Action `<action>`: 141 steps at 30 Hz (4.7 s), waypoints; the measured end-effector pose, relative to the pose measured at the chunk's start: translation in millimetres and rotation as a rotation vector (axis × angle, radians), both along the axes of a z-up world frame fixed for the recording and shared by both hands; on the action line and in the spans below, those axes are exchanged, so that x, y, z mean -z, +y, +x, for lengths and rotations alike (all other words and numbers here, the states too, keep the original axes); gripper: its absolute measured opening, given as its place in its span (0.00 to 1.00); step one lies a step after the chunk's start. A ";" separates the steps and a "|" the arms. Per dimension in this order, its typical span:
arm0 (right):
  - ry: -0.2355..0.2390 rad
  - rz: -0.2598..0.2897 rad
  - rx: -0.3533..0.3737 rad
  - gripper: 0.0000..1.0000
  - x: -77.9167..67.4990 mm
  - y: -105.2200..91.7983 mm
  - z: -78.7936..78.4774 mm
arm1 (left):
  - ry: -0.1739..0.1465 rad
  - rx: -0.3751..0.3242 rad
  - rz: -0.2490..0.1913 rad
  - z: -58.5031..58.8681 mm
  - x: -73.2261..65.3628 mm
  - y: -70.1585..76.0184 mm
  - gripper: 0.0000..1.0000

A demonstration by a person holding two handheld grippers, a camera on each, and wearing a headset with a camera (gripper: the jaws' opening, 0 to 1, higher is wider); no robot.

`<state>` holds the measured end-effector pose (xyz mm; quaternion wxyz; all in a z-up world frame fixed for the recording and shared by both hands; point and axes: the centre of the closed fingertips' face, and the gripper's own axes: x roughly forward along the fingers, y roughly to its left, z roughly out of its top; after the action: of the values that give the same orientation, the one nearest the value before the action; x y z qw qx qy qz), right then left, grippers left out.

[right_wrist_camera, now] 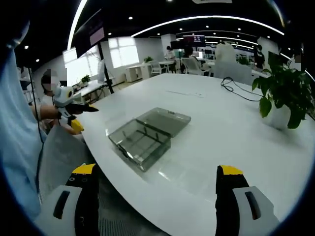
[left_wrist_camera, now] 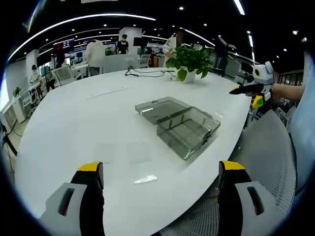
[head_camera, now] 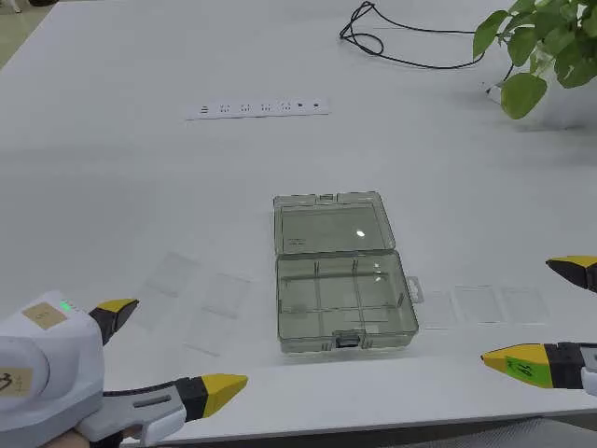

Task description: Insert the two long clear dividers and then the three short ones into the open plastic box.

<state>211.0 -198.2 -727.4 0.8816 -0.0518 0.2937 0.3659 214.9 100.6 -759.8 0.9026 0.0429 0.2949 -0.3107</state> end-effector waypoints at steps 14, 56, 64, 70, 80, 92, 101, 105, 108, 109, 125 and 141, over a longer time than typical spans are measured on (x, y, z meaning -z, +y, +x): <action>-0.003 0.002 0.003 1.00 0.2 -1.0 2.8 | -0.001 -0.002 0.001 2.7 0.2 1.8 0.99; 0.000 0.005 0.006 1.00 1.9 -0.2 -0.4 | 0.018 0.002 0.011 4.0 5.2 6.8 0.98; 0.000 0.005 0.006 1.00 1.7 -0.5 -0.1 | 0.027 0.003 0.017 4.4 9.9 8.6 0.97; 0.003 0.005 0.008 1.00 2.8 -0.2 -1.0 | 0.032 0.001 0.015 4.5 12.3 9.3 0.97; 0.004 0.007 0.009 1.00 4.0 -0.9 -1.6 | 0.047 -0.005 0.014 3.3 14.8 8.9 0.97; 0.007 0.017 0.013 1.00 7.0 -0.5 -2.4 | 0.092 -0.012 0.035 8.7 19.4 8.3 0.91; 0.010 0.027 0.021 0.99 8.5 -1.4 -3.4 | 0.143 -0.009 0.077 18.5 26.6 7.3 0.83; 0.012 0.032 0.028 0.99 9.2 -2.7 -4.1 | 0.178 -0.023 0.072 23.2 30.1 4.6 0.79; 0.015 0.033 0.033 0.99 10.5 -4.1 -4.6 | 0.199 -0.021 0.081 25.3 34.5 2.9 0.73; 0.016 0.033 0.034 0.99 11.0 -4.5 -4.8 | 0.215 -0.020 0.091 24.8 37.2 3.3 0.72; 0.022 0.049 0.059 0.99 13.8 -11.0 -6.3 | 0.295 -0.030 0.172 36.5 59.7 1.0 0.51; 0.025 0.062 0.075 0.99 16.4 -14.4 -6.9 | 0.350 -0.073 0.215 39.8 78.1 2.9 0.38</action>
<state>204.1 -212.6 -743.7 0.8922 -0.0090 0.2948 0.3421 254.7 103.4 -838.0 0.8385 0.0736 0.4802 -0.2469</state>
